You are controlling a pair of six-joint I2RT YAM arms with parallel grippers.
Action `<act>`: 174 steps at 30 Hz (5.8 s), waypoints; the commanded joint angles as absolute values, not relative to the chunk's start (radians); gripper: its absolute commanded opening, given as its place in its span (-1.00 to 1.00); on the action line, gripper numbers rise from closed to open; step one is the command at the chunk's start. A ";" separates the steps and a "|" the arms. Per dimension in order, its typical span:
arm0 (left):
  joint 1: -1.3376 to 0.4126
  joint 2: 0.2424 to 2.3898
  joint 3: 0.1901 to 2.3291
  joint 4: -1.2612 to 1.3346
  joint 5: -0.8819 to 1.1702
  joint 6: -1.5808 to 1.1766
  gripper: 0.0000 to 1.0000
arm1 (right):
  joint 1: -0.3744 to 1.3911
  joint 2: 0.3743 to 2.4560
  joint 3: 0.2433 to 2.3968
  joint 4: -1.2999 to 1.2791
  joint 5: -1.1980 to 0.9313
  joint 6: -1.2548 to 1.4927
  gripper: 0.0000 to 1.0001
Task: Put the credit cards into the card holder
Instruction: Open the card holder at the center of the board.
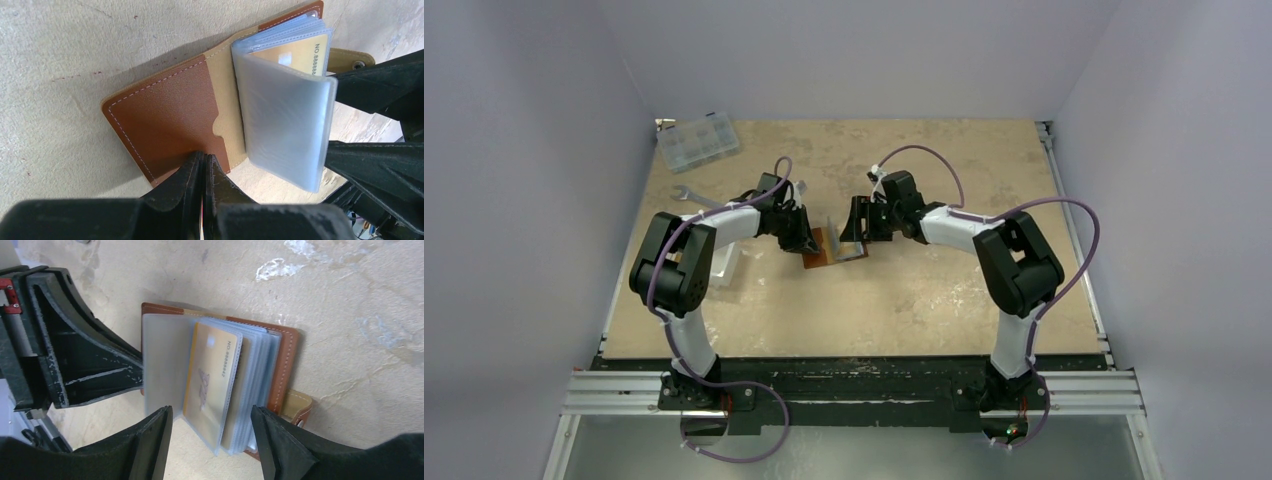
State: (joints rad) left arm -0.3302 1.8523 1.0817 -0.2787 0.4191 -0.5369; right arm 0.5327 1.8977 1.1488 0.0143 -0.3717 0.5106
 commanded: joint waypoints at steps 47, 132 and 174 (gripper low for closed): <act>-0.243 1.554 1.091 -0.309 0.520 -0.551 -0.57 | 0.682 2.006 1.393 0.005 -0.390 0.527 0.28; -0.774 1.846 1.266 -0.562 -0.325 -0.253 0.45 | 0.593 1.633 0.573 0.607 -0.257 0.870 -1.00; -0.626 1.721 1.259 -0.579 -0.230 -0.233 0.29 | 0.619 1.610 0.534 0.606 -0.276 0.828 -1.00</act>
